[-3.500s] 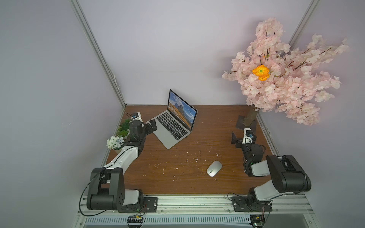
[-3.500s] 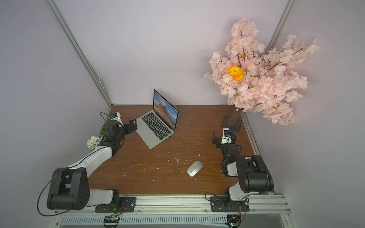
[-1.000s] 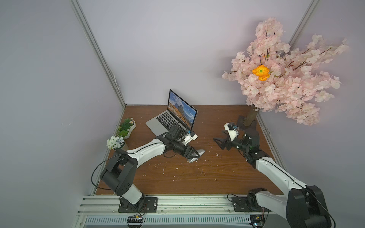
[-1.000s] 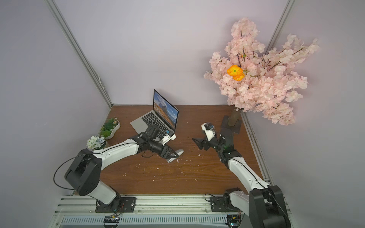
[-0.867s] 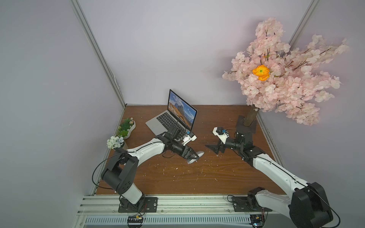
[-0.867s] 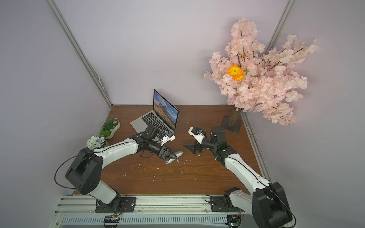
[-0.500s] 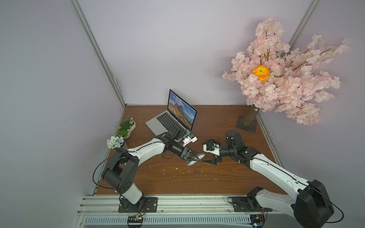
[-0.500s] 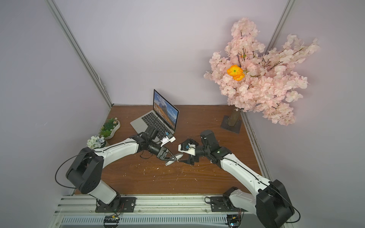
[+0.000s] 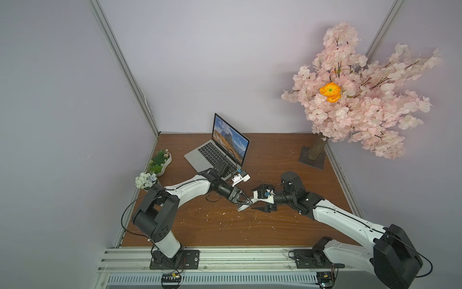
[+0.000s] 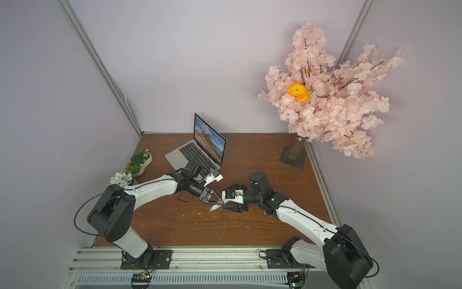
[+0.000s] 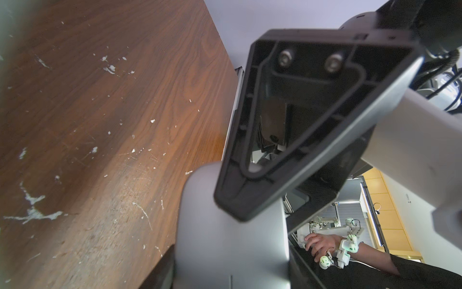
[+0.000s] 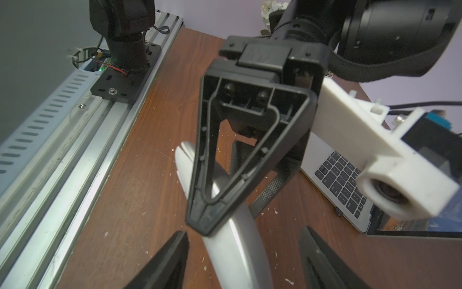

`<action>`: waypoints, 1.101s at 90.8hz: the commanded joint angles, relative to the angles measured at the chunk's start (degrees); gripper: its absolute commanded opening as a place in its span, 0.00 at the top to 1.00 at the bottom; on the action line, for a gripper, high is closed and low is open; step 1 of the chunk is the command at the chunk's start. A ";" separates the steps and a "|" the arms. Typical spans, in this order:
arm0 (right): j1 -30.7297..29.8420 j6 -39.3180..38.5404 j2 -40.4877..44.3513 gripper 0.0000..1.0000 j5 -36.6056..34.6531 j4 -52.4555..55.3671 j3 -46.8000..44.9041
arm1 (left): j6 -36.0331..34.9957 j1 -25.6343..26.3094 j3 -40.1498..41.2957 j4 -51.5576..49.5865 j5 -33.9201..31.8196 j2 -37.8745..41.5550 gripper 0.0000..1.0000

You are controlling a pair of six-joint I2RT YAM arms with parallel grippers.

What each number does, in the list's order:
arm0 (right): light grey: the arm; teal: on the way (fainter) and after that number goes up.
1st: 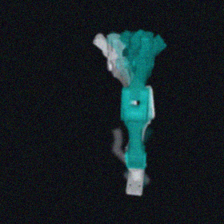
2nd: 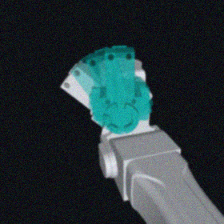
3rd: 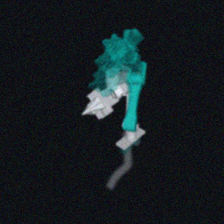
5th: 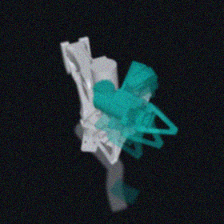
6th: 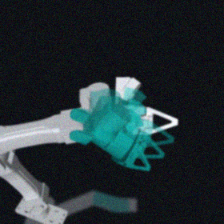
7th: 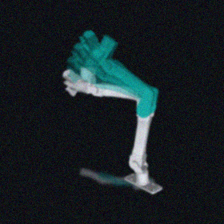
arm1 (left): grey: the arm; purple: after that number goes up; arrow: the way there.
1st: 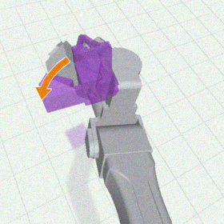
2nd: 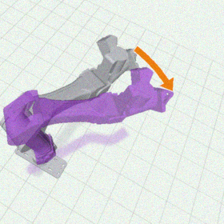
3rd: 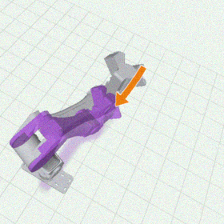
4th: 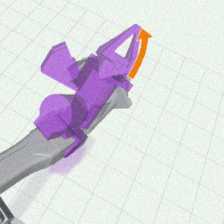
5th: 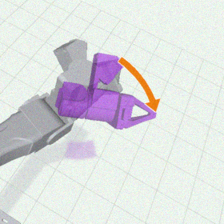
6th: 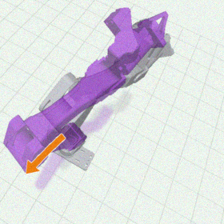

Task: Remove the wireless mouse receiver from the laptop
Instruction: Place the mouse at the center of the board.

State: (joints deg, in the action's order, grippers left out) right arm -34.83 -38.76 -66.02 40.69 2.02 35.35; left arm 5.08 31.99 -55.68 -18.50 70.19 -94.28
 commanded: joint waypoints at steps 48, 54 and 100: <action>-2.25 1.39 -4.04 0.54 1.49 -4.64 0.33 | -0.38 -0.51 -2.39 -0.64 3.17 -1.00 0.59; -2.37 1.44 -4.09 0.58 1.26 -5.16 0.08 | -0.05 -0.49 -2.67 -0.62 3.14 -1.17 0.57; -2.35 4.20 -4.75 0.97 4.11 -4.40 -1.34 | 1.34 -1.10 -4.84 -0.65 -6.39 -0.10 0.13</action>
State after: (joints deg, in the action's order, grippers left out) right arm -36.91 -37.43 -70.67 42.50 -2.63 35.03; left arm 7.25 31.42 -58.39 -20.38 69.87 -95.20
